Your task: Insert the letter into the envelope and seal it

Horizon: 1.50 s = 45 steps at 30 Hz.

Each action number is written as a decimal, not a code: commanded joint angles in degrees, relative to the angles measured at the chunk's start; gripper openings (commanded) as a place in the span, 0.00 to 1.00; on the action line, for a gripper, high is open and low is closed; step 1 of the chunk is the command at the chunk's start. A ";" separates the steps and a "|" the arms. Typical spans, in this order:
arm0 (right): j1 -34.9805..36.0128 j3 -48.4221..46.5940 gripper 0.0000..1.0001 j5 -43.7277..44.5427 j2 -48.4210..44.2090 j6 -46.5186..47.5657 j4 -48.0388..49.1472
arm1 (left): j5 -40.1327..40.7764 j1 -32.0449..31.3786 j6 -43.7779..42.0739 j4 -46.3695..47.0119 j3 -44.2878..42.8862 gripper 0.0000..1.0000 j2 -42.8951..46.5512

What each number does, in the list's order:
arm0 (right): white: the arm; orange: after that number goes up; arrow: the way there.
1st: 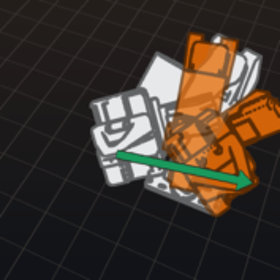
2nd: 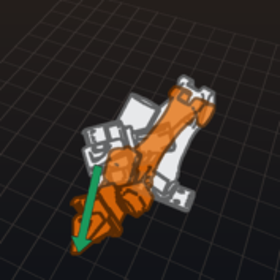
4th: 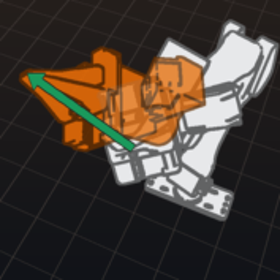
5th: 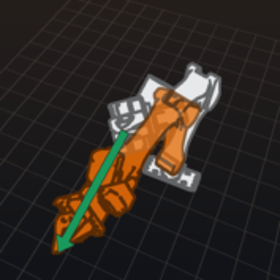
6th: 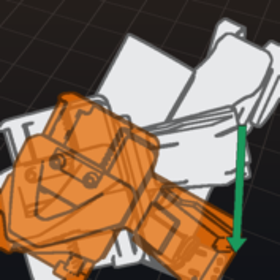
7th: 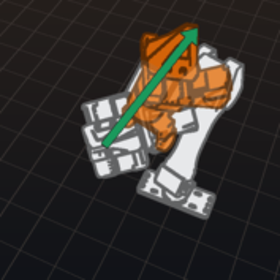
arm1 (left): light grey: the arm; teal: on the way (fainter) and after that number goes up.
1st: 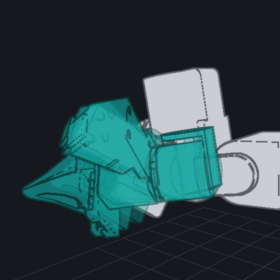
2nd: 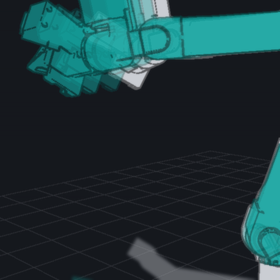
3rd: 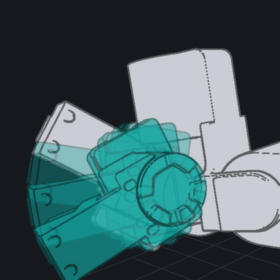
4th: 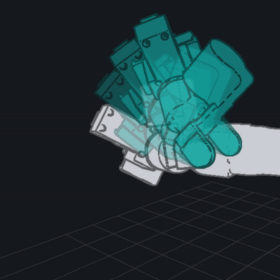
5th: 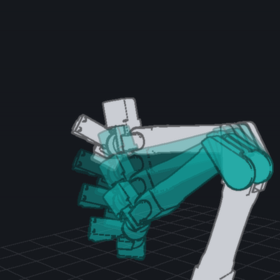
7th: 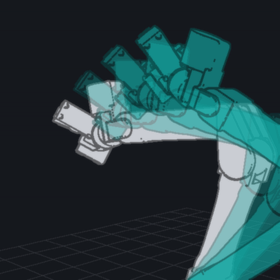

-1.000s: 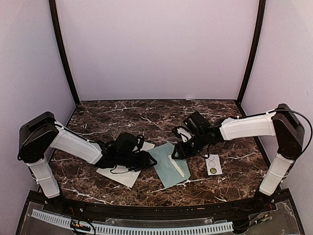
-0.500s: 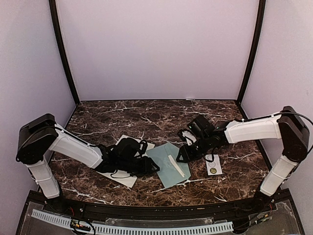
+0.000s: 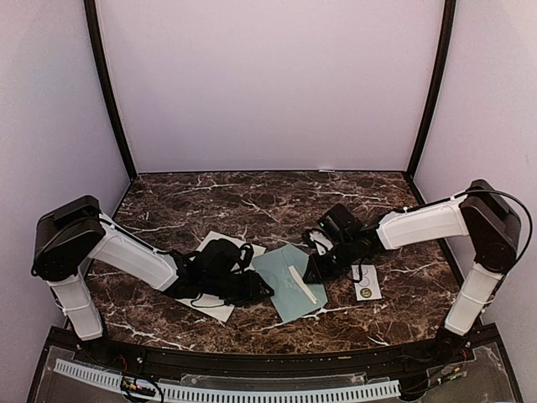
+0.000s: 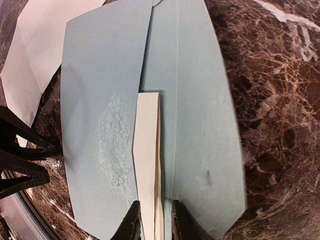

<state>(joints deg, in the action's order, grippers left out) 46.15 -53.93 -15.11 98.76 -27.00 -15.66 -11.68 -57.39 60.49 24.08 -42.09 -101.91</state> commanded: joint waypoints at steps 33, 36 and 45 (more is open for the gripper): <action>1.69 -0.84 0.23 4.92 0.23 0.22 -0.45 | -1.18 -0.30 0.42 0.77 -0.40 0.30 -1.89; 1.71 -0.81 0.23 4.29 1.25 0.23 0.11 | -1.16 -0.27 0.46 0.79 -0.37 0.30 -1.89; 1.75 -0.74 0.22 1.21 2.99 0.45 1.22 | -1.23 -0.27 0.42 0.79 -0.45 0.30 -2.04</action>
<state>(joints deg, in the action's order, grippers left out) 47.44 -54.13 -12.60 100.29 -27.05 -14.83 -12.75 -57.39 60.86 26.13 -42.17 -103.20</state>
